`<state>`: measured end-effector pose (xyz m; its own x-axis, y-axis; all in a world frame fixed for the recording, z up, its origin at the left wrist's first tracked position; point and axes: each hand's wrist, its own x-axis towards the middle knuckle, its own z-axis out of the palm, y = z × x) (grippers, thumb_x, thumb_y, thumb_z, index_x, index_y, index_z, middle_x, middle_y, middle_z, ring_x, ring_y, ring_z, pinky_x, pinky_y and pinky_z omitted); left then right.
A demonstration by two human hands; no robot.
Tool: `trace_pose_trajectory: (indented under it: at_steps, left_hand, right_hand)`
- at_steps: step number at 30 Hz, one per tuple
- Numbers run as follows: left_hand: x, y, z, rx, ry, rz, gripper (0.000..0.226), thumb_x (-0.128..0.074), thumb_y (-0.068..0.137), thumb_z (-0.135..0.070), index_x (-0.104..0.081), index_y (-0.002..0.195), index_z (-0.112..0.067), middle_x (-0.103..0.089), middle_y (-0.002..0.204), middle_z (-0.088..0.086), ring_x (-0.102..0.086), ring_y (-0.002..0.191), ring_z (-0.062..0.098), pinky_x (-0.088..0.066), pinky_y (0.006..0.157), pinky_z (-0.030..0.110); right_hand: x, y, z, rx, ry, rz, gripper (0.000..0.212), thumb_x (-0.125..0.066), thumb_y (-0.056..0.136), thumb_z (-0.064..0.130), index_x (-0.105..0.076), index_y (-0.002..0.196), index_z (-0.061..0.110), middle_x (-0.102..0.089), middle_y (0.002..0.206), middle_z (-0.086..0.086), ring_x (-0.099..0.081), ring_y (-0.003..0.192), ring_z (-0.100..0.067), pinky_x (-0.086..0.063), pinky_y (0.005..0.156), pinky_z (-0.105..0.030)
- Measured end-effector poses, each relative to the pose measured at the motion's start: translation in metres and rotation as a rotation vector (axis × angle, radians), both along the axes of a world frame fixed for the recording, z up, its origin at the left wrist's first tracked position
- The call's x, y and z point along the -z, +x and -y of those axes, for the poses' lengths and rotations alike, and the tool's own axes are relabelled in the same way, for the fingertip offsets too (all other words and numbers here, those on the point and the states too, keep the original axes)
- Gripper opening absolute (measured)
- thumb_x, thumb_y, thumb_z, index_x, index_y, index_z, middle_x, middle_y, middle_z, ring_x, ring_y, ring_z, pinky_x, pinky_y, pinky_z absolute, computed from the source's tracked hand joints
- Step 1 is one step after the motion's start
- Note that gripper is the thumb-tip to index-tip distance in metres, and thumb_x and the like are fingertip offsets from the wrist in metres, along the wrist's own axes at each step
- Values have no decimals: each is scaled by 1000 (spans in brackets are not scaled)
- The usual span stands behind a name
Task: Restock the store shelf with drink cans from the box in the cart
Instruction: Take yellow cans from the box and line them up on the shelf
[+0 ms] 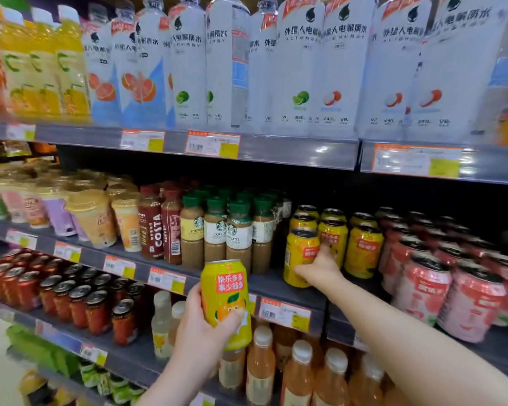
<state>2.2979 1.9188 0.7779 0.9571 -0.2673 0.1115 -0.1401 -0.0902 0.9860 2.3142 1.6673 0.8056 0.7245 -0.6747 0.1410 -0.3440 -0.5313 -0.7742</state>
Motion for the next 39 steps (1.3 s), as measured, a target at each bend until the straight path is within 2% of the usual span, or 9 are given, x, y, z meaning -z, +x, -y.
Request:
trace_pose_trajectory:
  at_steps: [3, 9, 14, 18, 22, 28, 32, 36, 39]
  left_hand:
    - [-1, 4, 9, 27, -32, -6, 58, -77, 74, -25, -40, 116, -37, -64, 99, -10, -65, 85, 9, -51, 64, 25]
    - [-8, 8, 21, 84, -58, 5, 66, -78, 71, -31, -39, 123, -34, -62, 104, -7, -64, 91, 12, -55, 75, 35]
    - [-14, 8, 36, 133, -50, 26, 78, -72, 53, -46, -34, 120, -41, -61, 110, -6, -63, 100, 18, -53, 89, 46]
    - [-21, 9, 59, 208, -45, 104, 79, -74, 56, -43, -33, 123, -39, -59, 110, -12, -61, 97, 8, -54, 80, 31]
    - [-27, 12, 96, 283, -35, 154, 73, -80, 69, -29, -33, 125, -38, -57, 107, -17, -60, 93, 2, -49, 70, 18]
    - [-26, 10, 152, 339, 106, 225, 95, -79, 58, -42, -28, 137, -31, -52, 127, 3, -54, 114, 25, -46, 98, 46]
    - [-16, 11, 175, 386, 110, 229, 89, -84, 64, -22, -31, 136, -26, -55, 125, 2, -55, 107, 20, -48, 92, 38]
    - [-13, 15, 190, 348, 141, 266, 90, -84, 63, -21, -34, 138, -23, -45, 130, 5, -49, 117, 23, -44, 100, 40]
    - [-8, 18, 195, 344, 179, 305, 92, -82, 66, -20, -30, 142, -22, -37, 130, 5, -41, 125, 24, -35, 100, 30]
  right_hand:
    - [2, -4, 6, -36, -36, -16, 80, -80, 66, 27, -33, 130, 17, -51, 127, -10, -46, 123, -30, -42, 101, -43]
    - [-3, 7, -3, 26, -73, -47, 91, -84, 61, 42, -30, 130, 16, -48, 132, -11, -44, 126, -31, -41, 99, -43]
    - [-8, 7, 2, -42, -61, -87, 93, -83, 61, 42, -30, 133, 17, -47, 136, -8, -44, 127, -28, -39, 101, -41]
    - [-24, -13, 23, -46, -60, -63, 89, -81, 67, 36, -32, 139, 17, -45, 142, -6, -45, 128, -26, -41, 99, -35]
    - [-46, -41, 44, 12, -157, -67, 65, -73, 73, 30, -44, 130, 17, -57, 128, -9, -55, 115, -27, -46, 89, -30]
    - [-66, -79, 57, 70, -320, 28, 45, -60, 82, 18, -51, 127, 13, -62, 122, -13, -57, 111, -28, -39, 78, -20]
    - [-66, -91, 62, 48, -324, -19, 42, -56, 87, 24, -51, 127, 15, -62, 122, -10, -58, 110, -27, -41, 80, -22]
    - [-61, -94, 60, -23, -299, -29, 33, -55, 89, 34, -57, 117, 15, -65, 112, -5, -60, 104, -23, -42, 77, -22]
    - [-57, -91, 55, -114, -245, -46, 47, -54, 87, 50, -55, 119, 17, -63, 110, 0, -59, 100, -16, -41, 70, -20]
